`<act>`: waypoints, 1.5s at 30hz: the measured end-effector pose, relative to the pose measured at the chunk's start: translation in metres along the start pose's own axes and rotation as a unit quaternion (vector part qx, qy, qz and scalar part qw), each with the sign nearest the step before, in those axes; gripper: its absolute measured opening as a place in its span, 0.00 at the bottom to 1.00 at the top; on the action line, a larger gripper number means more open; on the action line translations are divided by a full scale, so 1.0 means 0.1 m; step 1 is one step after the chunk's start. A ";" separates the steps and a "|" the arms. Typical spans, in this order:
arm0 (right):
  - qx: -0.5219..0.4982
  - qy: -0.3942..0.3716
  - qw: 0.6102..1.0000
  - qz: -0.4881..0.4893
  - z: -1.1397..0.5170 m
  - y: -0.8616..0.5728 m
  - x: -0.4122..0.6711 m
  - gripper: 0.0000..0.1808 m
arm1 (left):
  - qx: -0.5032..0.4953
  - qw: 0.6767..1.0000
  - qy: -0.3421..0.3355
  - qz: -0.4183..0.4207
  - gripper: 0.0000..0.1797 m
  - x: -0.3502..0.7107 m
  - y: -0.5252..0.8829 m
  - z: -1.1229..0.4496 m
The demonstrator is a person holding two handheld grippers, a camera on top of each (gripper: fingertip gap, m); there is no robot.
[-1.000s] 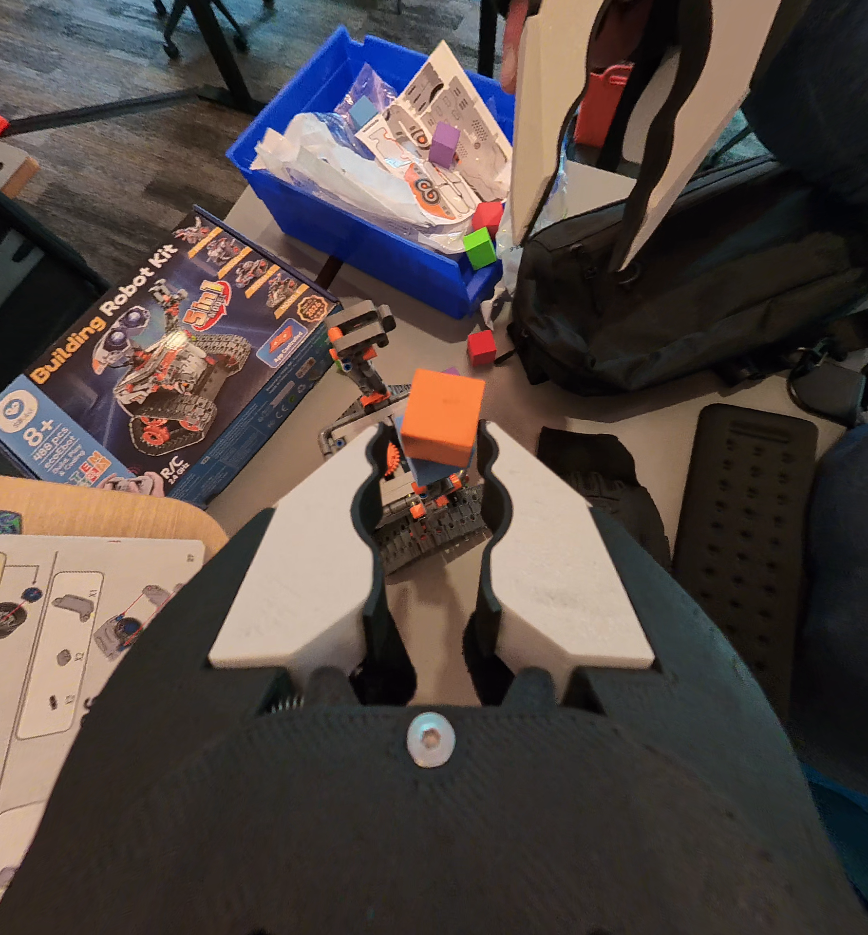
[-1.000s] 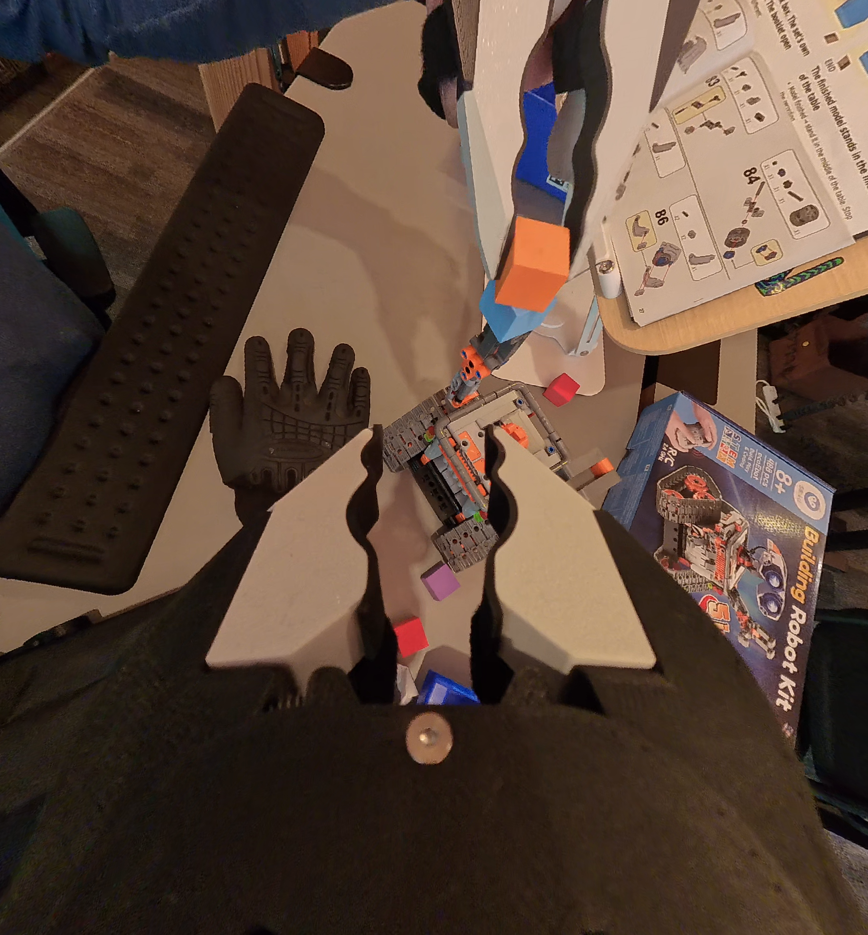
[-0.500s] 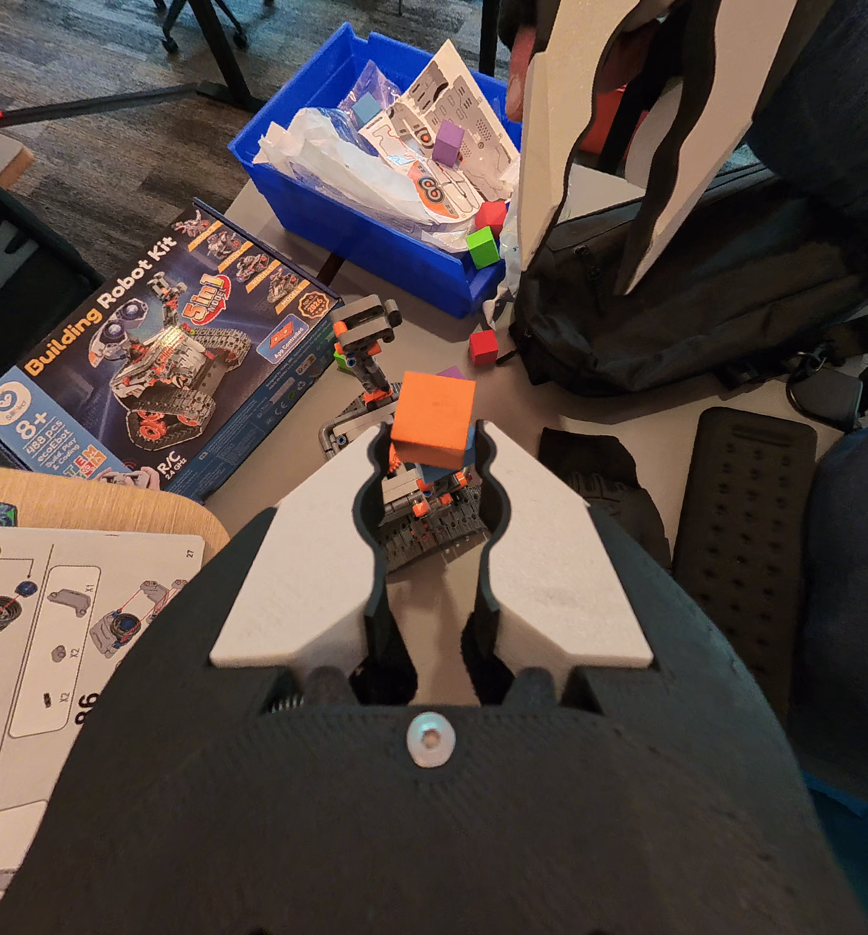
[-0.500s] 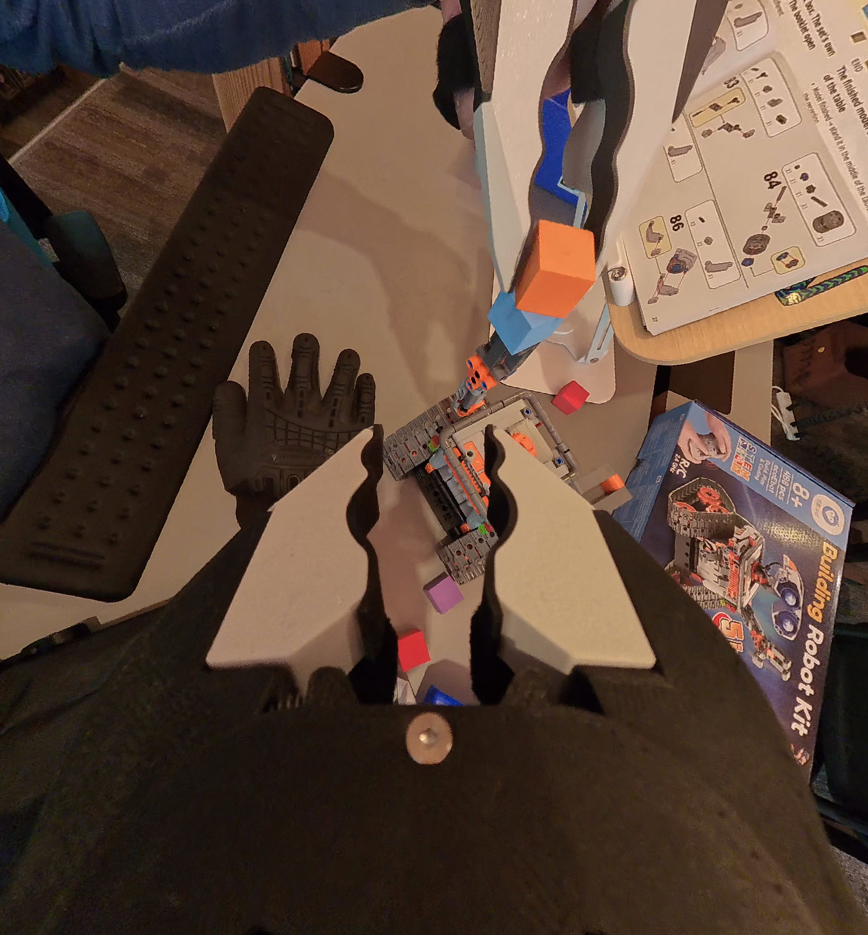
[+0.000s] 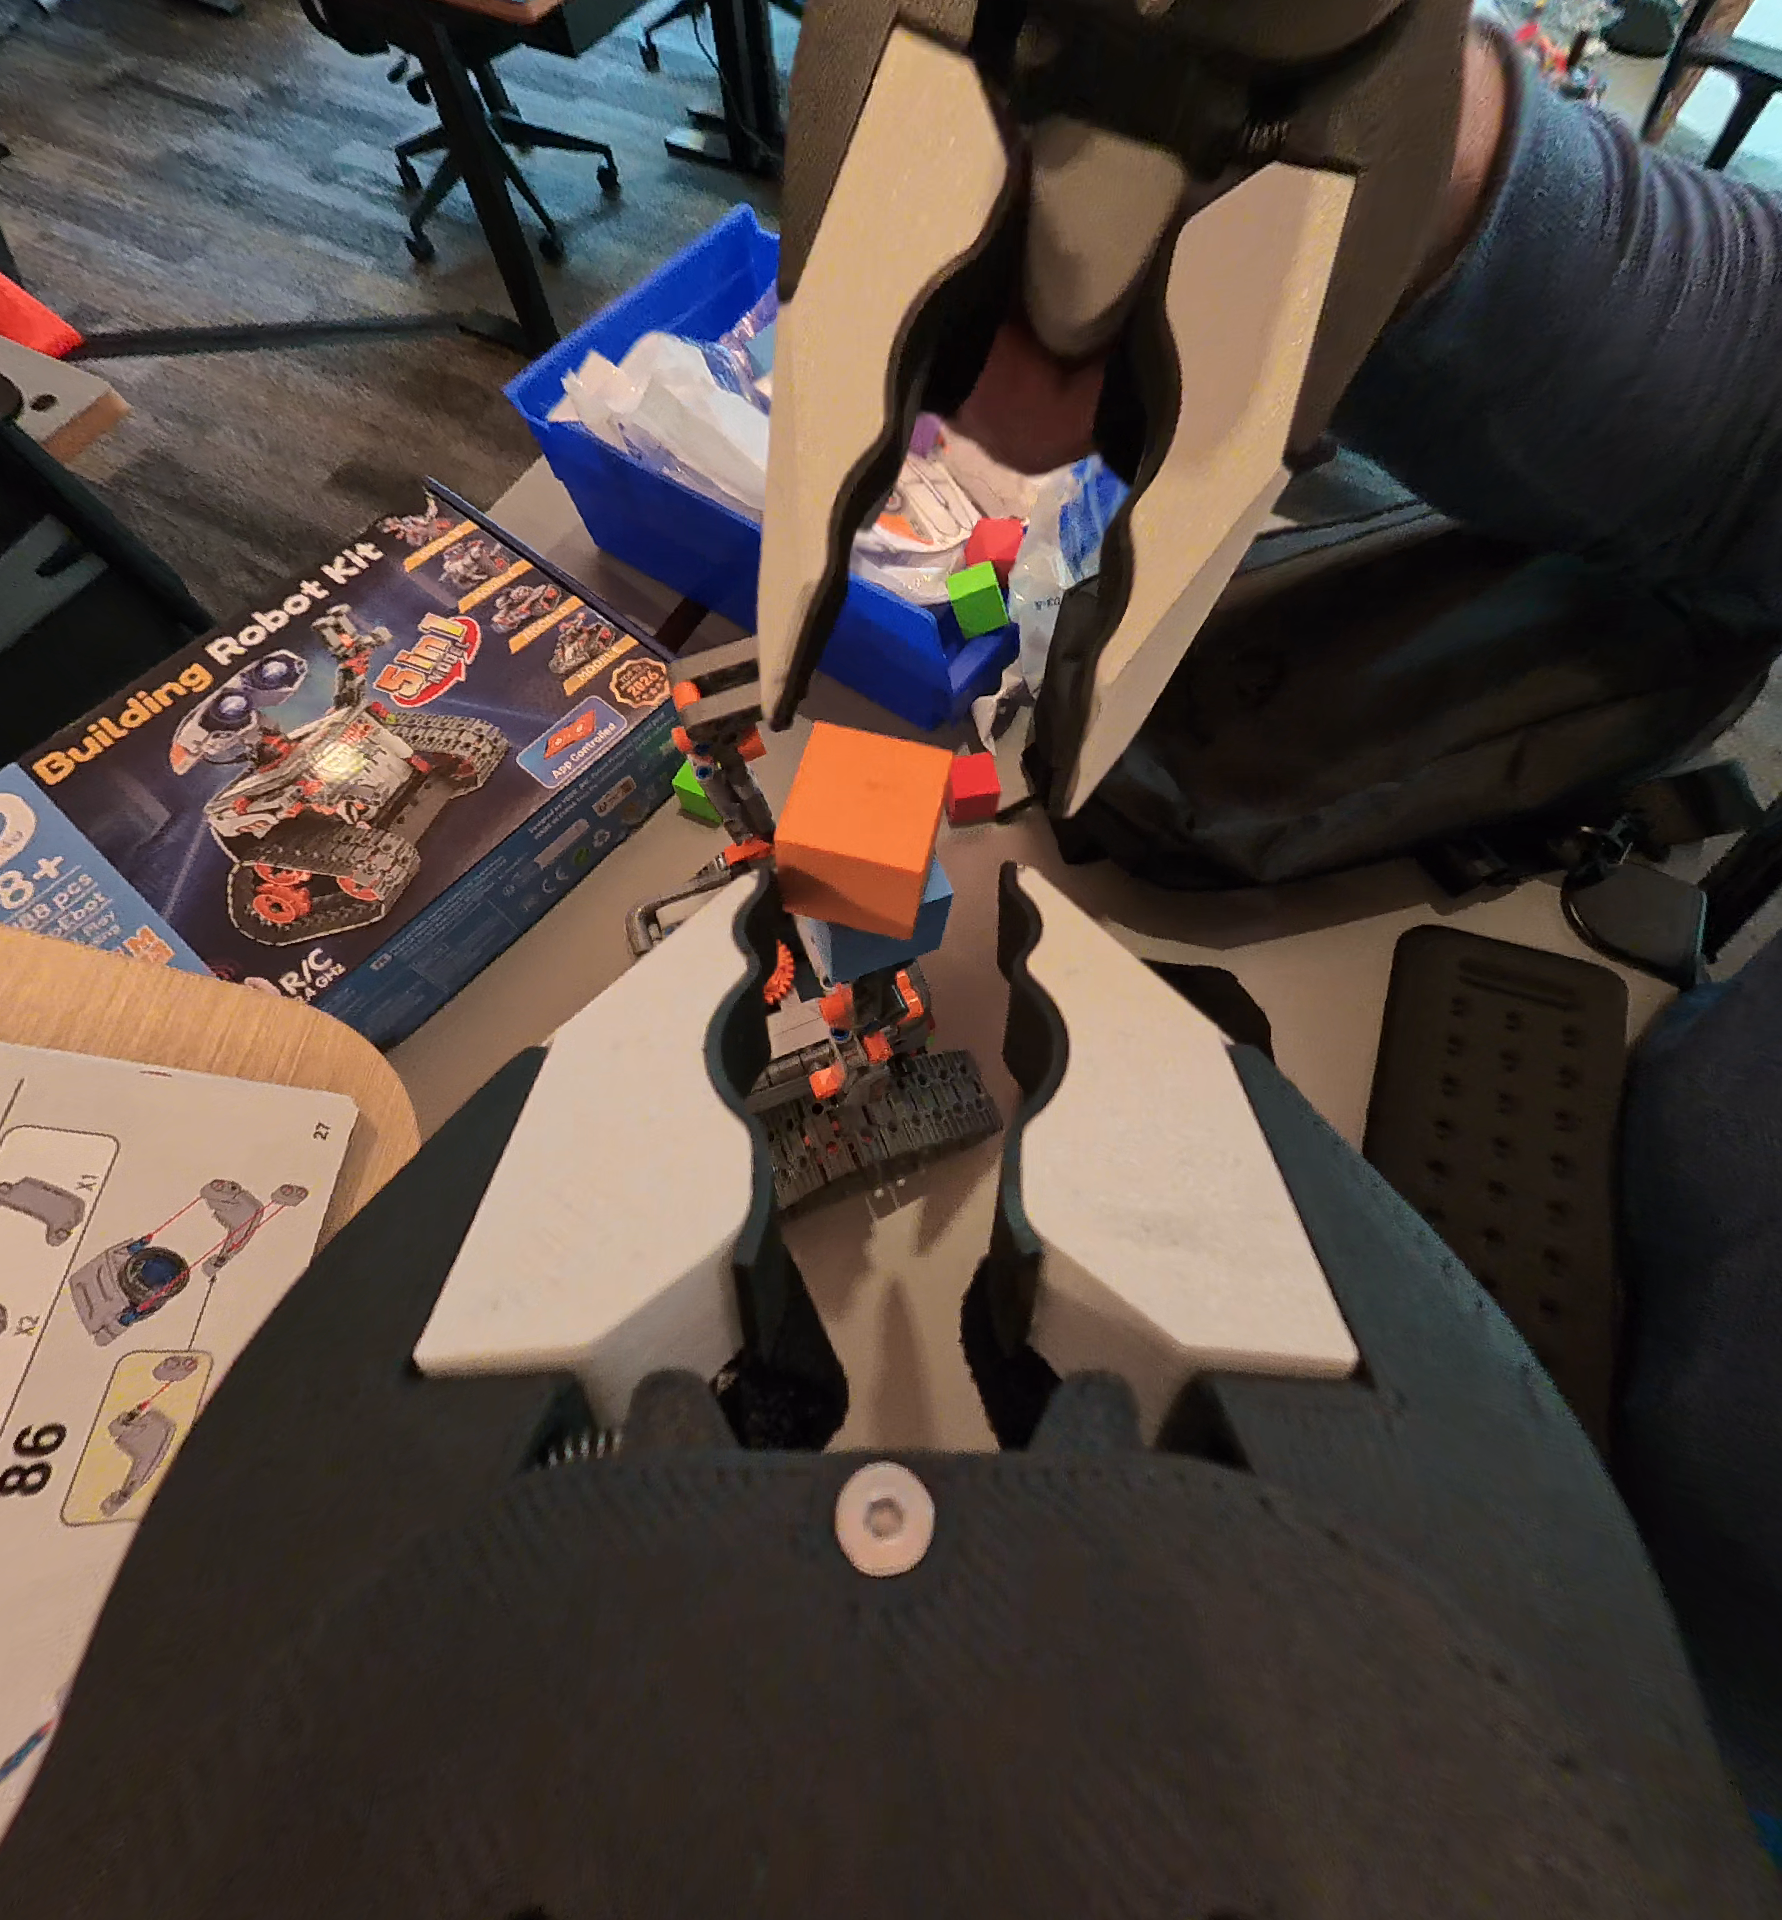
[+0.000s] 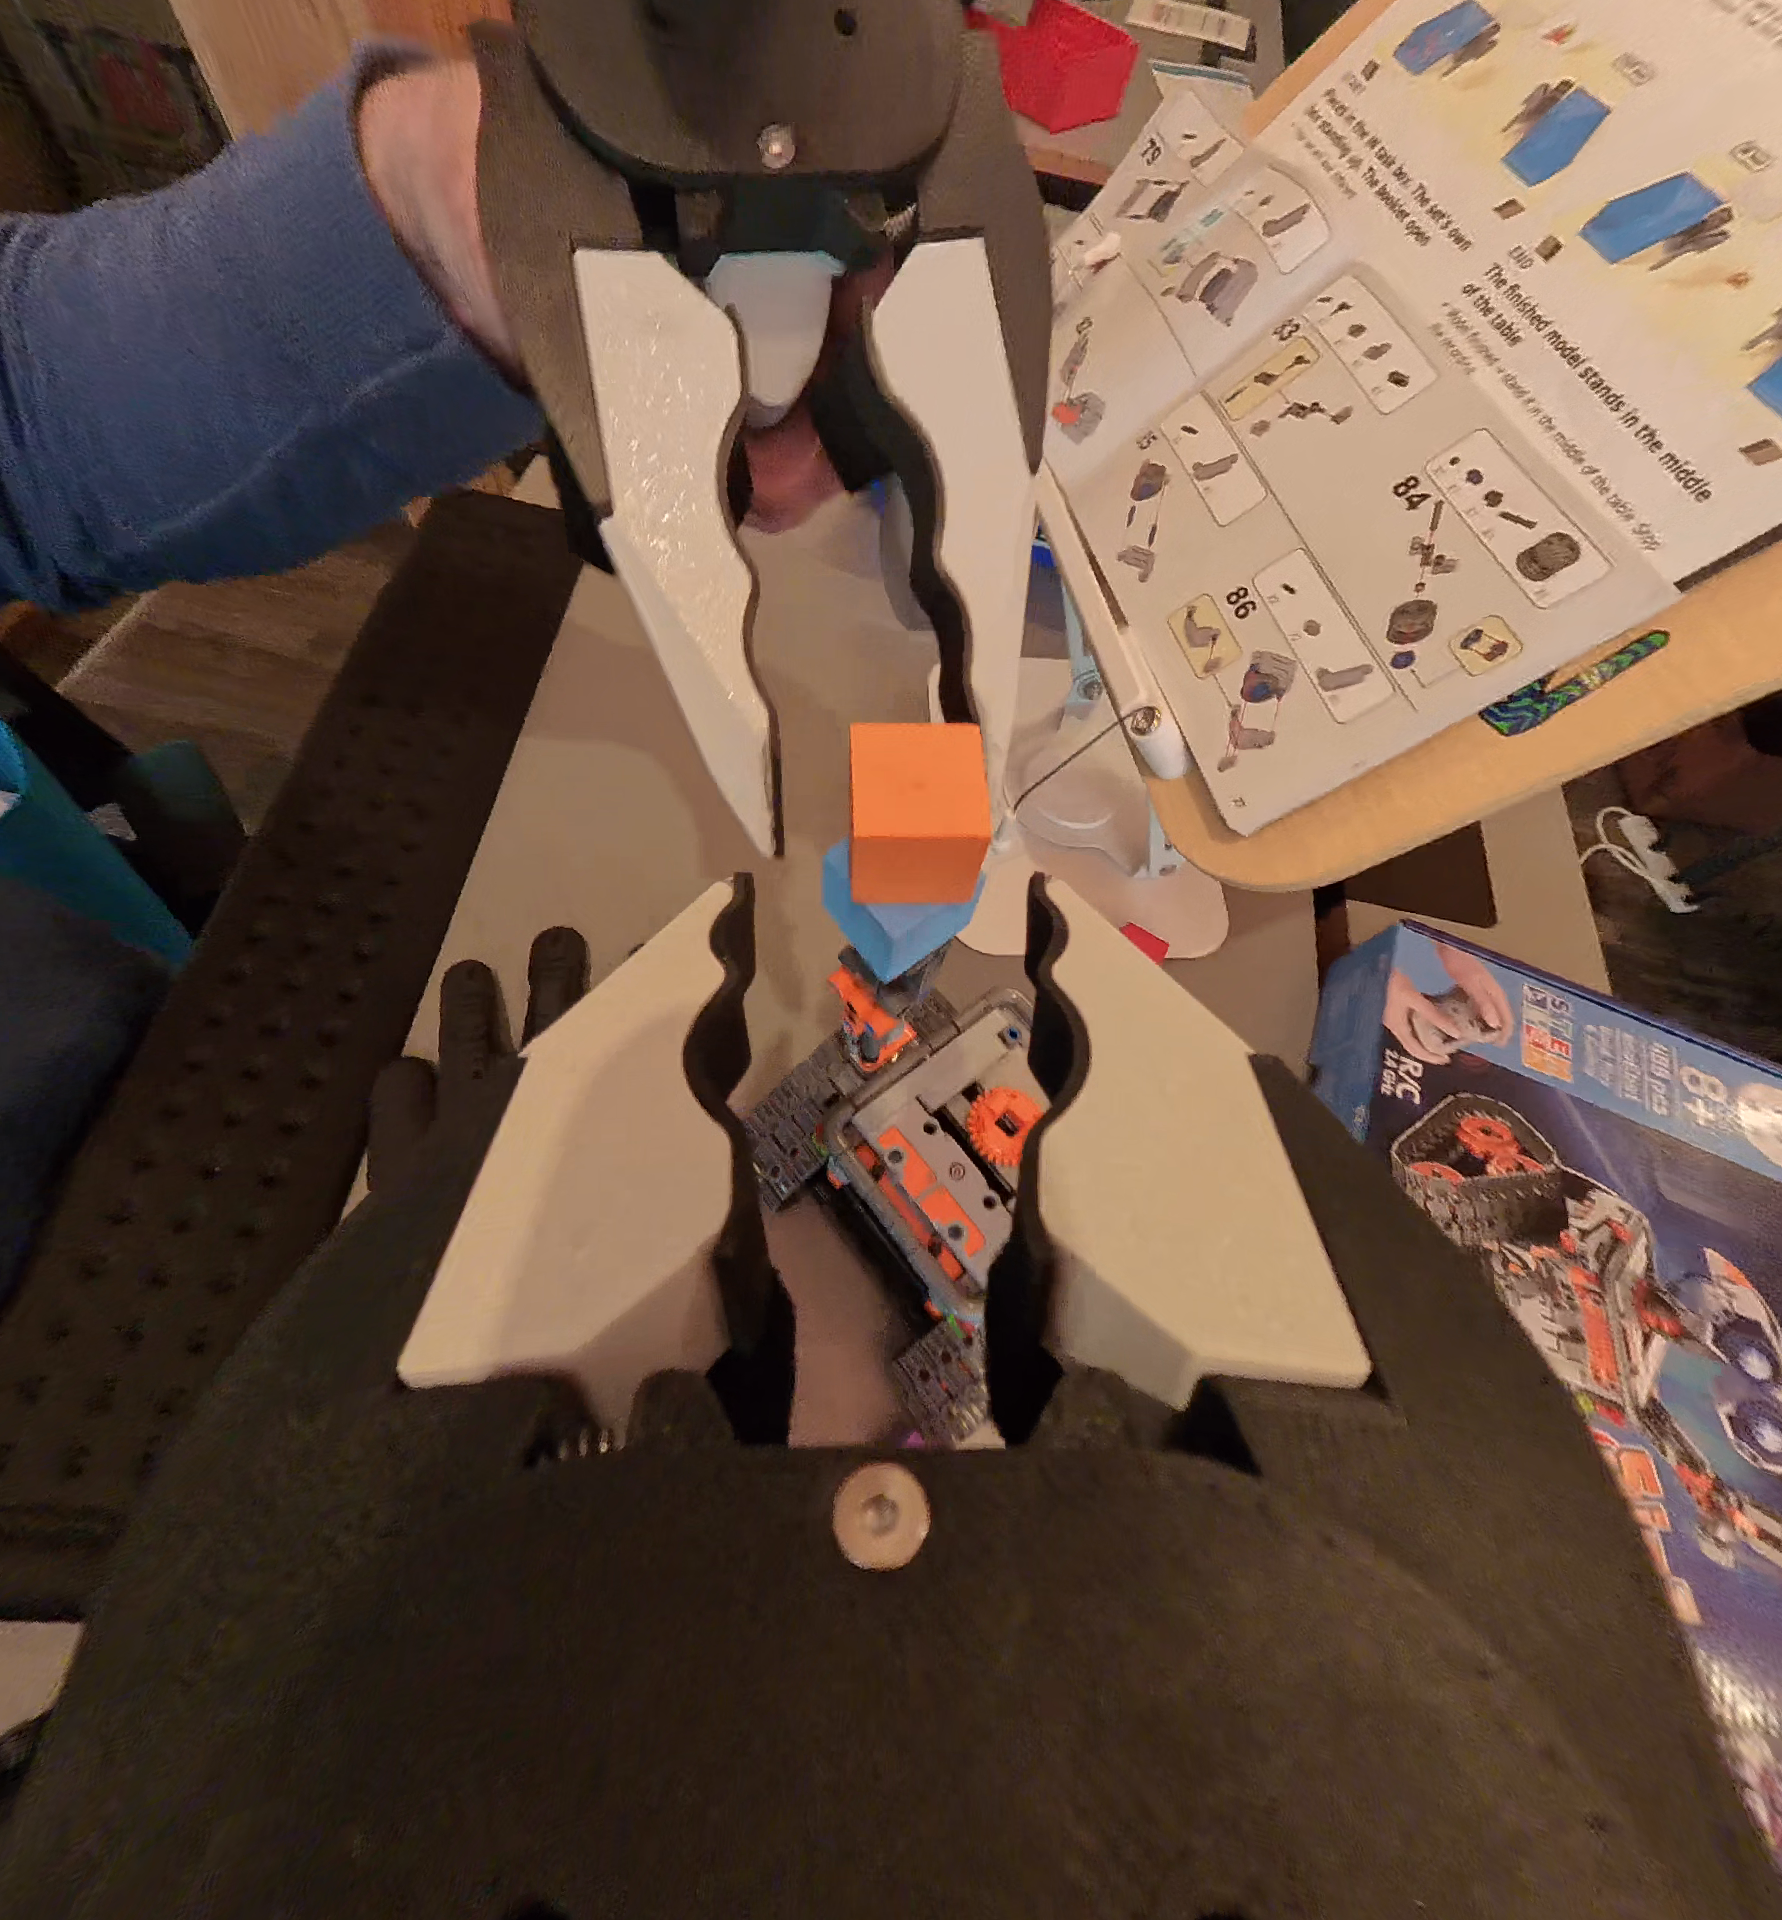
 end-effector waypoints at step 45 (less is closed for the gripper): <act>0.232 0.073 0.967 0.071 -0.15 -0.17 0.18 0.14 | 0.161 0.981 -0.095 0.049 0.15 -0.16 -0.13 -0.29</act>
Point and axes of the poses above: each gripper's, where its closed fingertips meet, z back along the fingers, x out of its top, y = z × x across the jaws, the point moved 5 cm from there along z, back along the fingers, and after that the axes turned 15 degrees about -z, right-handed, at the moved point
